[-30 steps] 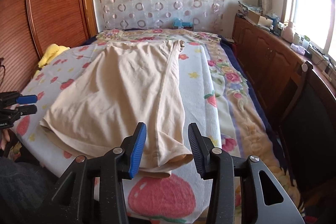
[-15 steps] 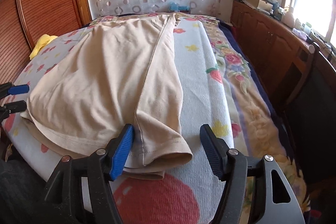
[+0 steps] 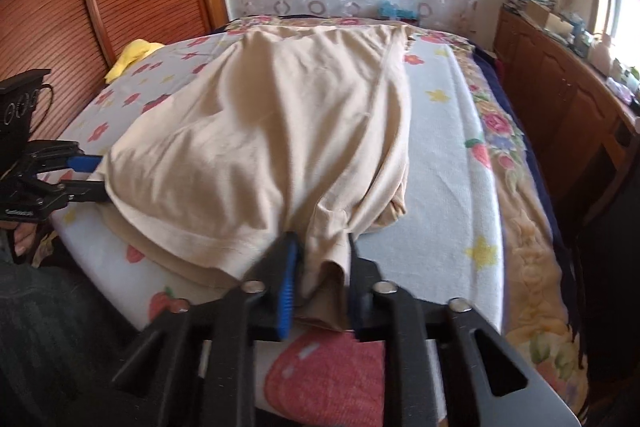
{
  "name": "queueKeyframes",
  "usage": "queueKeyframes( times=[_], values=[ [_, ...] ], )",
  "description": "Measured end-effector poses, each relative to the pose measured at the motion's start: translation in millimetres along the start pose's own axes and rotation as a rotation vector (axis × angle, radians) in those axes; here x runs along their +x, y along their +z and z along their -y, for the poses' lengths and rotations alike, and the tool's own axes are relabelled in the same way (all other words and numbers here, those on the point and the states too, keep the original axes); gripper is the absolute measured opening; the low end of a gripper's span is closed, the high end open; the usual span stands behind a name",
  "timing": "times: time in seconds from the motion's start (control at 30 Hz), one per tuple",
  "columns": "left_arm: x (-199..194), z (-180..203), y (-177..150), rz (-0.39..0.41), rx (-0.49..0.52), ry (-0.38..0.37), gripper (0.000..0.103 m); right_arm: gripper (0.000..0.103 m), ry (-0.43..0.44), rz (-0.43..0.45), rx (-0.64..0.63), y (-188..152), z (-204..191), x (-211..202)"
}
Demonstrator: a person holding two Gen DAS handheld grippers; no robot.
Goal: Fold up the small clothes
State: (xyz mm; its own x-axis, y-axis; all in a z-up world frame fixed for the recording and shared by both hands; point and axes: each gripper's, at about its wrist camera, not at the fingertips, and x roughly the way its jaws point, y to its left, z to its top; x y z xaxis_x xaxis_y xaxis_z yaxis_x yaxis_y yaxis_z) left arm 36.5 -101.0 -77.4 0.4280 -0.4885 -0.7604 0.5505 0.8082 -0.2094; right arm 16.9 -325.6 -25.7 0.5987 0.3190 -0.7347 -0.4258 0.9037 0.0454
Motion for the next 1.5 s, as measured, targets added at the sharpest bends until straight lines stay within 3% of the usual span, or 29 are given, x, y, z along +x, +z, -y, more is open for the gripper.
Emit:
queueKeyframes(
  times=[0.1, 0.17, 0.3, 0.47, 0.63, 0.93, 1.13, 1.33, 1.43, 1.5],
  values=[
    [-11.9, 0.2, 3.0, 0.050, -0.007, -0.010, 0.009, 0.007, 0.013, 0.023, 0.007, -1.3, -0.2, -4.0],
    [-25.6, -2.1, 8.5, 0.104, -0.019, -0.019, 0.008, 0.007, 0.027, 0.073, 0.044, -3.6, 6.6, -11.5],
    [-37.0, -6.1, 29.2, 0.129, 0.018, 0.002, 0.008, 0.007, 0.025, 0.152, 0.090, 3.6, 19.6, -24.2],
    [-41.2, -25.1, 68.8, 0.189, 0.014, 0.021, 0.007, 0.007, 0.000, 0.225, 0.070, 40.0, 26.1, -30.1],
    [-26.7, -70.2, 111.0, 0.216, -0.040, 0.045, 0.007, 0.007, -0.026, 0.282, 0.021, 92.4, 24.4, -29.9],
    [4.4, -126.1, 165.9, 0.210, -0.105, 0.096, 0.007, 0.007, -0.059, 0.259, -0.015, 166.7, 31.2, 30.0],
    [34.9, -149.7, 200.1, 0.168, -0.116, 0.108, 0.007, 0.007, -0.073, 0.224, 0.001, 195.4, 39.7, 65.6],
    [62.7, -164.9, 208.7, 0.111, -0.139, 0.130, 0.007, 0.007, -0.076, 0.149, 0.020, 208.7, 45.5, 97.0],
    [65.1, -168.3, 210.2, 0.105, -0.137, 0.120, 0.020, 0.013, -0.048, 0.127, 0.037, 215.8, 49.6, 104.5],
    [58.9, -168.7, 206.8, 0.121, -0.131, 0.119, 0.040, 0.027, -0.062, 0.131, 0.044, 223.4, 55.3, 97.8]
  ],
)
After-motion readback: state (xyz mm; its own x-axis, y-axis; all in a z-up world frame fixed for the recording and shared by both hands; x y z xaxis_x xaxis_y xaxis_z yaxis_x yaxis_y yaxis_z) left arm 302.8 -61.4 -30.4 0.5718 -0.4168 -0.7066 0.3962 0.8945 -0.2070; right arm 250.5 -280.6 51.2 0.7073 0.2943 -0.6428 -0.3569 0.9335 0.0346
